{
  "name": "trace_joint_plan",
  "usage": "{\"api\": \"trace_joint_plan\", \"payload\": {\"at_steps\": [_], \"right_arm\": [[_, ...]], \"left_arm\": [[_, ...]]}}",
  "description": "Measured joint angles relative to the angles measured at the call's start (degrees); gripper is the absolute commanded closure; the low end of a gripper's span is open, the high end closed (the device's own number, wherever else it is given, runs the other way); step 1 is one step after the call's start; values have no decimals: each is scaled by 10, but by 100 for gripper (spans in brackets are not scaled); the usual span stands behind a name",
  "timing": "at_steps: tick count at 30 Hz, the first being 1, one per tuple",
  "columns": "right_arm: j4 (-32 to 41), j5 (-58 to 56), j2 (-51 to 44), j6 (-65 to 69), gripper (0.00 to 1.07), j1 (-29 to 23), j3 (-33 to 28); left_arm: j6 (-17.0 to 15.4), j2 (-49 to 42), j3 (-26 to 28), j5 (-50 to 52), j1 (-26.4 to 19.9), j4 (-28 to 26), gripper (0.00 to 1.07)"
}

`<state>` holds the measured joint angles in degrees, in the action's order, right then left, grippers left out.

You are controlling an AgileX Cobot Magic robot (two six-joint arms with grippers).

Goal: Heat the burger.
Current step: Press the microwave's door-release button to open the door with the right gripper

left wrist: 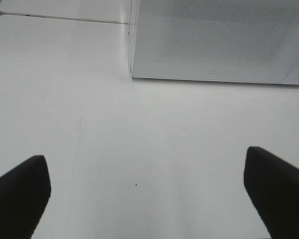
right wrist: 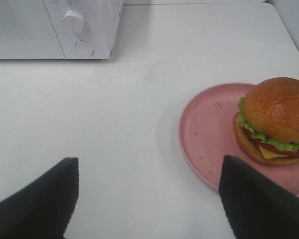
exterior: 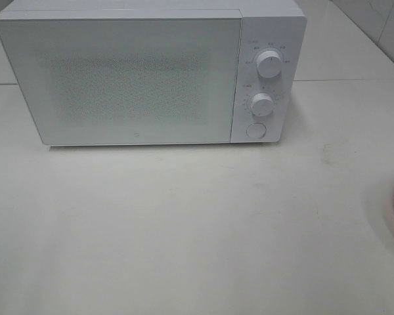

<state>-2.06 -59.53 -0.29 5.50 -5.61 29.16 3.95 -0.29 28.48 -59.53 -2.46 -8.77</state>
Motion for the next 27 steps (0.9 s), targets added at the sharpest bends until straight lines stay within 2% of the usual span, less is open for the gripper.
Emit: {"api": "trace_joint_plan", "payload": {"at_steps": [20, 27], "right_arm": [[9, 1, 0, 0, 31, 0, 5], [13, 32, 58, 2, 31, 0, 19]], "left_arm": [[0, 0, 0, 0, 0, 0, 9], [0, 0, 0, 0, 0, 0, 9]]}}
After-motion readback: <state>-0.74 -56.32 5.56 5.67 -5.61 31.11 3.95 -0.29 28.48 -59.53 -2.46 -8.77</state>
